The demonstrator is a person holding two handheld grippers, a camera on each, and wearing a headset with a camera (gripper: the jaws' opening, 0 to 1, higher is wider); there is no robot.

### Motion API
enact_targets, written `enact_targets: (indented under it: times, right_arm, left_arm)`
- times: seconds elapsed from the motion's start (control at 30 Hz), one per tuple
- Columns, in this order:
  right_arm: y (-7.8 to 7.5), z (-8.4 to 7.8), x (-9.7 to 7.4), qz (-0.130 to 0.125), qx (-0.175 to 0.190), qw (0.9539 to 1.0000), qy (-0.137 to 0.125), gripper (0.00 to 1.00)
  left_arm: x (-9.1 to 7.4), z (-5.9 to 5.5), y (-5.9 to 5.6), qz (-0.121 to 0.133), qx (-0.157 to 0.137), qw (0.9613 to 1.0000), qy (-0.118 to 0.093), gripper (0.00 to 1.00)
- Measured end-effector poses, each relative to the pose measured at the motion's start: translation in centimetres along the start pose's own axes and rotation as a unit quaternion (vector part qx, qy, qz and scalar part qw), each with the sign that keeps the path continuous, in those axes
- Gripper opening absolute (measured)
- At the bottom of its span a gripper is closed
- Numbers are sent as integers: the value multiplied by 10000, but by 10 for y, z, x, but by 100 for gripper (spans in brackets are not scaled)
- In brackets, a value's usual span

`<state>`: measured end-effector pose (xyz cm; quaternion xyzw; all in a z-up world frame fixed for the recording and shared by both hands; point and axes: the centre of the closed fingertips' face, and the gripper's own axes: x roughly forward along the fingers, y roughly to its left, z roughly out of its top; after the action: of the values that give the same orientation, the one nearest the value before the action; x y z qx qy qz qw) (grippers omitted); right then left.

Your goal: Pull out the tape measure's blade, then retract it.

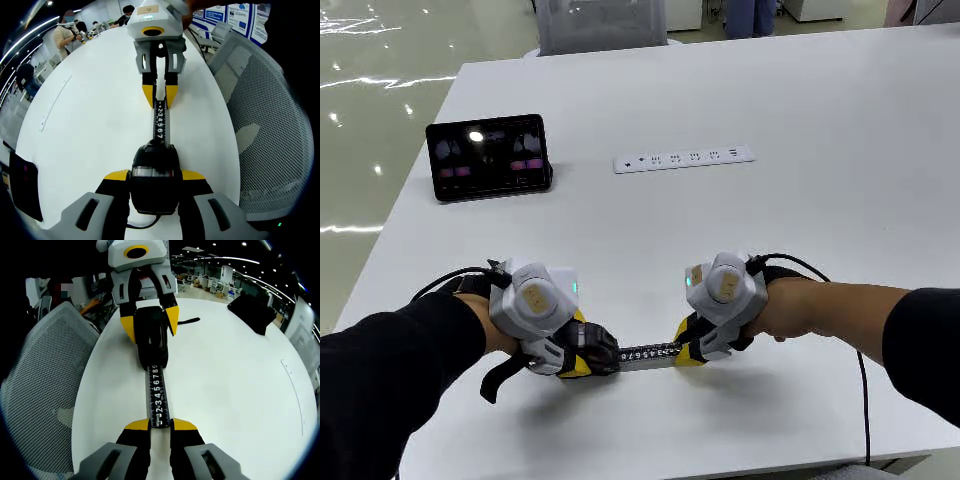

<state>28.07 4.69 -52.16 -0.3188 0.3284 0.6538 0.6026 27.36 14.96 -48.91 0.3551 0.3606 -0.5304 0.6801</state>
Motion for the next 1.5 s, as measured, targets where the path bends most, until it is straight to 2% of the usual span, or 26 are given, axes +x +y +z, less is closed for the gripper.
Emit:
enact_targets:
  times: [1.5]
  right_arm:
    - [-3, -30, -17, -40, 77, 9999, 90, 10]
  left_arm:
    - [0, 0, 0, 44, -23, 10000, -28, 31]
